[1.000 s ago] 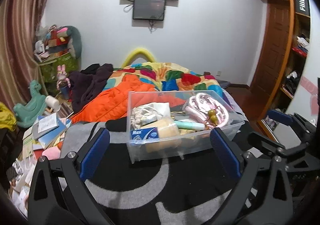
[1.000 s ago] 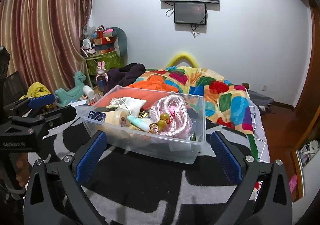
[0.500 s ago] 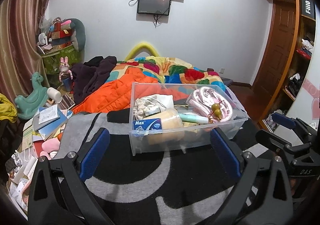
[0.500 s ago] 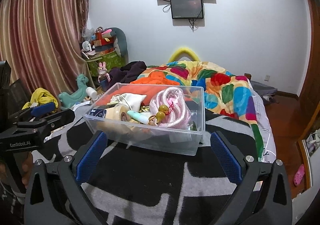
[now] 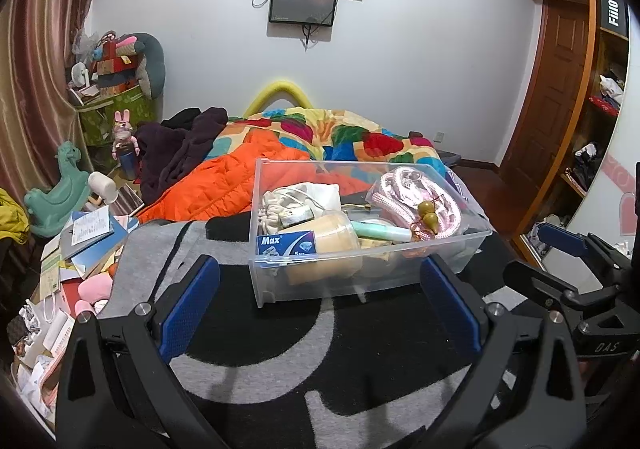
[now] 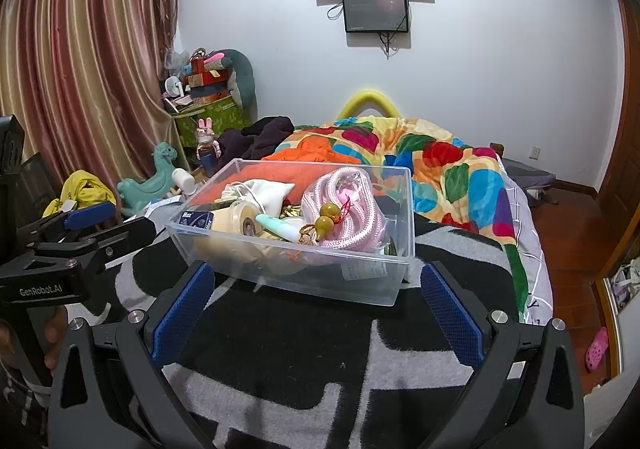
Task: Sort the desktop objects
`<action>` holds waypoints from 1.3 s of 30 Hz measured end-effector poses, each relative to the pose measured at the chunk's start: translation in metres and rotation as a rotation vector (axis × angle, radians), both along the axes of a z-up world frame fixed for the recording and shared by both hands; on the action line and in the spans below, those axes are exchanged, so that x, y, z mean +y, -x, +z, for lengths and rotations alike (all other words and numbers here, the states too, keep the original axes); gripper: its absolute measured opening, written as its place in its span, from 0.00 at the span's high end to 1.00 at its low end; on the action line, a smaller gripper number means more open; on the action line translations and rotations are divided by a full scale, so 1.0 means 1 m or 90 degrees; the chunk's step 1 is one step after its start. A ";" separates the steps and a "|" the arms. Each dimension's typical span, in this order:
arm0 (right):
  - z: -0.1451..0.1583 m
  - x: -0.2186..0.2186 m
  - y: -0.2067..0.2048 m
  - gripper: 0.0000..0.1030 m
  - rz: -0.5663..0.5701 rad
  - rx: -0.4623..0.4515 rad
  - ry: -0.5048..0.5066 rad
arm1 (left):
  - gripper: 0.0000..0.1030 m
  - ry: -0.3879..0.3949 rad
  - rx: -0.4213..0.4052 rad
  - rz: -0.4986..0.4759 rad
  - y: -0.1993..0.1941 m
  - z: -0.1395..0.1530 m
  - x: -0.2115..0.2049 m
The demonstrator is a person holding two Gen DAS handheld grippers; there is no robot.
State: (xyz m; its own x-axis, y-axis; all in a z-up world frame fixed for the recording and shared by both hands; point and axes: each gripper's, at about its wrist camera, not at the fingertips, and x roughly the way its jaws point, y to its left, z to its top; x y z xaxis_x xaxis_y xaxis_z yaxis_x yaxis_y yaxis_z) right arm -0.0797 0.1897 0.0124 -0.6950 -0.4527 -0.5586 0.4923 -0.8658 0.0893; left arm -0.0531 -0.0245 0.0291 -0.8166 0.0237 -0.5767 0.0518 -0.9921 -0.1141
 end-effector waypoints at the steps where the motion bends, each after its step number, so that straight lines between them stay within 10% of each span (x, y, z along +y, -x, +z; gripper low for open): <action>1: 0.000 0.000 0.000 0.00 -0.002 0.000 0.000 | 0.02 -0.002 -0.001 0.000 0.000 0.000 0.000; 39: 0.000 -0.001 0.001 0.00 0.005 0.004 -0.008 | 0.02 -0.012 -0.012 -0.030 0.004 -0.002 0.003</action>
State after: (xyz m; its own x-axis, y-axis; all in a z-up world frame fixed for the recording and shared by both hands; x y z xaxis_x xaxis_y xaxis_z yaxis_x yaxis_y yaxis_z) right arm -0.0805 0.1887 0.0125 -0.6946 -0.4516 -0.5600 0.4996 -0.8629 0.0761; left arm -0.0568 -0.0214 0.0273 -0.8036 0.0728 -0.5907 0.0069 -0.9913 -0.1316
